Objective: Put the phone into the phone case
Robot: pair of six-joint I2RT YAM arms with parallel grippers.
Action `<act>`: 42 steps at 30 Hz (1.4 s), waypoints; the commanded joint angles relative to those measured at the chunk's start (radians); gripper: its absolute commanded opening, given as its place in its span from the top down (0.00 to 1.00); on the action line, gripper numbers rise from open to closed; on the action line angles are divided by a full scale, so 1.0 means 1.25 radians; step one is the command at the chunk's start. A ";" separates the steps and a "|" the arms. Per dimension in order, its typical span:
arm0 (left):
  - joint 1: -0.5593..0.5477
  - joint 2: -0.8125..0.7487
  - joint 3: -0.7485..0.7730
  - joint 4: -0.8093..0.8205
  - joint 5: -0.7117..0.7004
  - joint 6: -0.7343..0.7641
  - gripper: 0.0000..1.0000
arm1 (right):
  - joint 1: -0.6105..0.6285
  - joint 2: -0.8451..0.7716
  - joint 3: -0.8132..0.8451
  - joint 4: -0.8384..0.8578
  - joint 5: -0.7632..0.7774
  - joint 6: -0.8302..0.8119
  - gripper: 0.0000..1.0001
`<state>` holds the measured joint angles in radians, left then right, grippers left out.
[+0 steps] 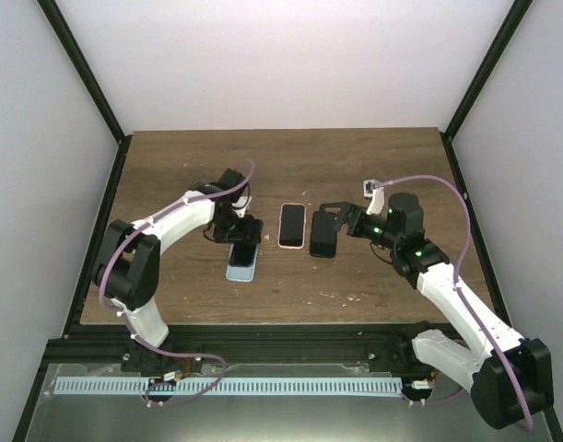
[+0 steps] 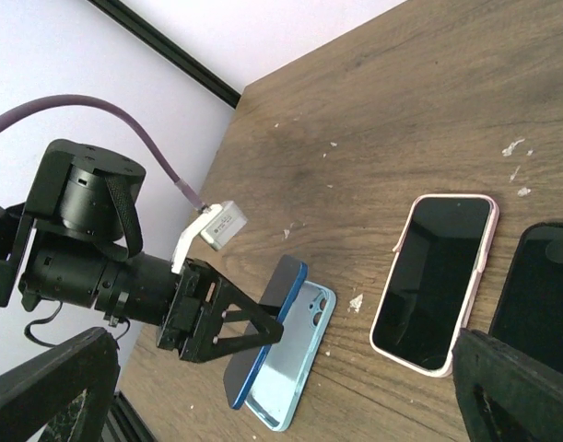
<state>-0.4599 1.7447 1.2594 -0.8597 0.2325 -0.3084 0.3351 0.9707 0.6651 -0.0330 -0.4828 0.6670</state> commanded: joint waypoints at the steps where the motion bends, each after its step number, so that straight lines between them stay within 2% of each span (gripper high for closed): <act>1: -0.024 -0.024 -0.031 0.030 0.018 -0.034 0.38 | -0.008 -0.002 -0.014 0.010 -0.014 0.016 0.00; 8: -0.033 -0.022 -0.086 0.071 0.028 -0.054 0.39 | -0.007 -0.007 -0.017 0.017 -0.012 0.016 0.00; 13: -0.035 -0.013 -0.080 0.062 -0.027 -0.062 0.39 | -0.007 -0.009 -0.018 0.015 -0.010 0.011 0.00; 20: -0.035 0.010 -0.076 0.061 -0.042 -0.067 0.39 | -0.008 -0.009 -0.013 0.015 -0.008 0.008 0.00; 42: -0.034 0.057 -0.088 0.079 -0.077 -0.083 0.30 | -0.007 -0.033 -0.022 0.006 0.000 0.003 0.00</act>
<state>-0.5030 1.7828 1.1481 -0.7895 0.1574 -0.3939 0.3351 0.9493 0.6380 -0.0257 -0.4885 0.6777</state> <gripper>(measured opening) 0.768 0.998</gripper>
